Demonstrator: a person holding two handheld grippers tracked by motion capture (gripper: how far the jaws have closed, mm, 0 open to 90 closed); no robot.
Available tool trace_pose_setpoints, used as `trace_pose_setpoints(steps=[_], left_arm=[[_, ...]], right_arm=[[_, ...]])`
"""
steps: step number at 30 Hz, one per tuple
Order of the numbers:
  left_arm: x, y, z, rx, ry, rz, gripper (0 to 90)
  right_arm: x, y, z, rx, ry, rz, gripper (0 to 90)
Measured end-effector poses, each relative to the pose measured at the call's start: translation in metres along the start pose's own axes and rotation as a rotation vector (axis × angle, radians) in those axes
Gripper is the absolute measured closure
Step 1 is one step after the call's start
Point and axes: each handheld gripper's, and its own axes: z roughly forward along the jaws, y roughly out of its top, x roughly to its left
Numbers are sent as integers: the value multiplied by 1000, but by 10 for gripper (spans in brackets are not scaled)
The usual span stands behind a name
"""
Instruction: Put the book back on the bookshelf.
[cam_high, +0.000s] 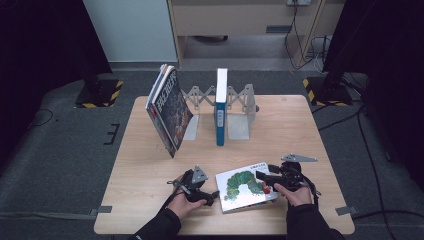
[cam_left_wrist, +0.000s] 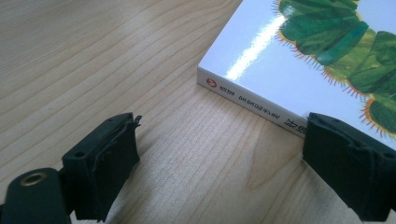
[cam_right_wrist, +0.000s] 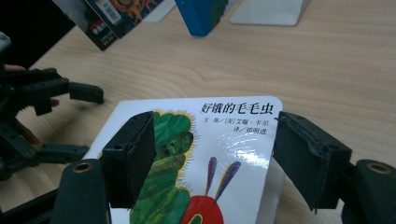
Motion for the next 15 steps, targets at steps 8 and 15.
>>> trace_pose_setpoints(steps=[8,15], left_arm=[[0,0,0,1,0,-1,86],[0,0,0,3,1,-2,82]], right_arm=[[4,2,-5,-58,27,2,286],[7,-1,-8,-40,40,13,280]])
